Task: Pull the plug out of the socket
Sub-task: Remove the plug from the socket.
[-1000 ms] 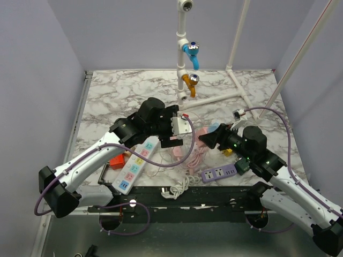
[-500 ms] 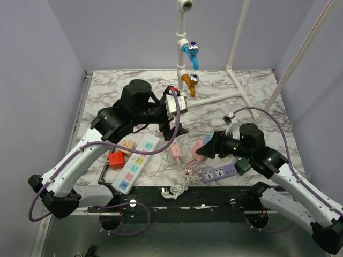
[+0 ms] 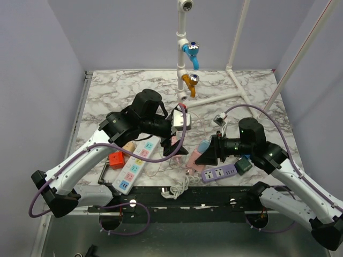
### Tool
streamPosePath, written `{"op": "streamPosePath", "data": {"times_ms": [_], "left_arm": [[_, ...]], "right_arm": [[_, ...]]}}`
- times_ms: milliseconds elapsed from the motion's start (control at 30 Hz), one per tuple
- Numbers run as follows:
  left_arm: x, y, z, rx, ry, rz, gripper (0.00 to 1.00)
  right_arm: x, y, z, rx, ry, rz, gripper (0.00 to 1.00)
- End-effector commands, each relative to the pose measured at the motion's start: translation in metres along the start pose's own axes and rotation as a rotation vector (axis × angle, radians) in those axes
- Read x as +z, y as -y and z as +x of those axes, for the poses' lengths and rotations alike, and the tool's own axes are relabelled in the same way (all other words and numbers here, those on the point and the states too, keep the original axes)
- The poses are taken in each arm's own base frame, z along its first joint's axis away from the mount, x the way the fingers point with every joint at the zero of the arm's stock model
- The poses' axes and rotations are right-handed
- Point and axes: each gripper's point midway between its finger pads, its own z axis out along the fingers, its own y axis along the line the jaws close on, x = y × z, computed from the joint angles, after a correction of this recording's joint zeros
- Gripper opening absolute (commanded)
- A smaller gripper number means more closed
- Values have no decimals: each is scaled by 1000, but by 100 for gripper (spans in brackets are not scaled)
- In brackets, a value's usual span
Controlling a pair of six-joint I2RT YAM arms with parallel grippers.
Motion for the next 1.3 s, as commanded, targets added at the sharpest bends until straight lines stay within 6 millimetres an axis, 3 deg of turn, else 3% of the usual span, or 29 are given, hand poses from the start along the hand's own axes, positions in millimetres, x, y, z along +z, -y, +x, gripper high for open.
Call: {"op": "streamPosePath", "data": {"times_ms": [0,133,233,433,600,733,1033,1267], "left_arm": [[5,15,-5,4,15,72,98],[4,25,-8,-18,23,121,99],[6,28,8,-14,-2,127,98],[12,19,26,-25,-33,73,99],[19,13,40,-60,-50,49,98],[20,10,46,-108,-42,45,99],[23,7,41,-144,-7,80,99],[19,32,33,-146,27,226,98]], "right_arm": [[3,-16,-8,-67,-15,-97,1],[8,-15,-21,-115,21,-98,1],[13,-17,-29,-162,33,-123,1],[19,1,-46,-279,54,-32,1],[19,-14,-56,-351,129,-115,1],[6,-34,-69,-468,310,-188,1],[5,-47,-77,-574,354,-222,2],[24,-38,-81,-561,316,-192,2]]}}
